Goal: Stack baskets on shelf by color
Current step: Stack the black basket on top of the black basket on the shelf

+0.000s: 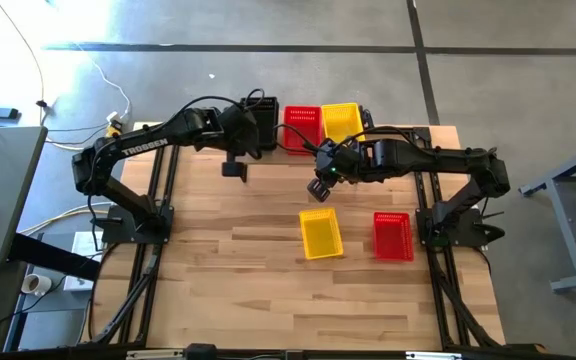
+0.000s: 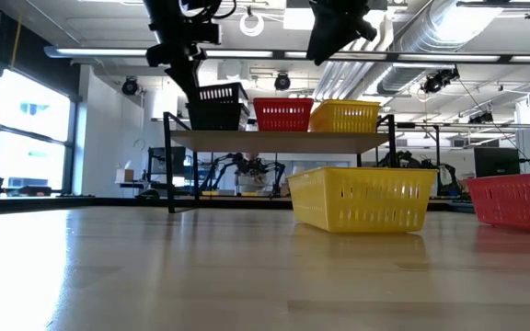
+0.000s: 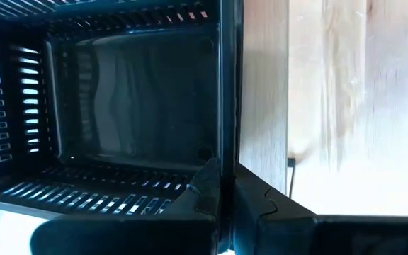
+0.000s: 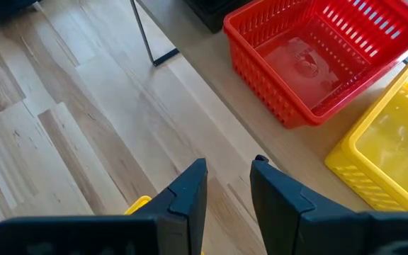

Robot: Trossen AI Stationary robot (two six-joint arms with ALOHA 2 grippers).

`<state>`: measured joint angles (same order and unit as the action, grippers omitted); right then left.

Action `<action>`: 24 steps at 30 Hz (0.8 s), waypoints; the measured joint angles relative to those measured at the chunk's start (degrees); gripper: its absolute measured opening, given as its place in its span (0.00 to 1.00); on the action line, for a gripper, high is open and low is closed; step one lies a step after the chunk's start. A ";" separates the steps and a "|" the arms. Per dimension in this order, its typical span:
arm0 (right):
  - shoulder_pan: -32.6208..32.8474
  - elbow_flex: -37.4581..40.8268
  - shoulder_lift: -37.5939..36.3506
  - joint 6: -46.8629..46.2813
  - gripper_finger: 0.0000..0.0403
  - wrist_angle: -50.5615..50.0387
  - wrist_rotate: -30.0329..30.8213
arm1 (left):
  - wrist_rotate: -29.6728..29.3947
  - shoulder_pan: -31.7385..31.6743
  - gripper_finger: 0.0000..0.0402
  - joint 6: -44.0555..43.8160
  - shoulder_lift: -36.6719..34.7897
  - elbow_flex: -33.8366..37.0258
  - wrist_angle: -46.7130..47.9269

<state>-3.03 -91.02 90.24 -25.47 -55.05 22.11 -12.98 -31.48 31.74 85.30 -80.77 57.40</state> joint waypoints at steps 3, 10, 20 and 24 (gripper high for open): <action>0.00 0.00 0.00 0.00 0.24 0.00 0.00 | -0.11 0.00 0.03 -0.03 0.00 0.00 -0.43; 0.00 0.00 0.00 0.00 0.24 0.00 0.02 | -0.11 0.00 0.13 -0.05 0.00 0.00 -0.35; 0.00 0.00 0.00 0.00 0.24 0.00 -0.60 | 0.50 0.00 0.25 -0.43 0.00 -3.41 1.99; 0.00 0.00 0.00 0.00 0.24 0.00 -0.87 | 0.64 0.00 0.27 -1.40 -0.02 -6.41 4.26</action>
<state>-3.03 -91.02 90.24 -25.47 -55.05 21.23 -12.34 -31.48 30.33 85.28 -87.18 61.66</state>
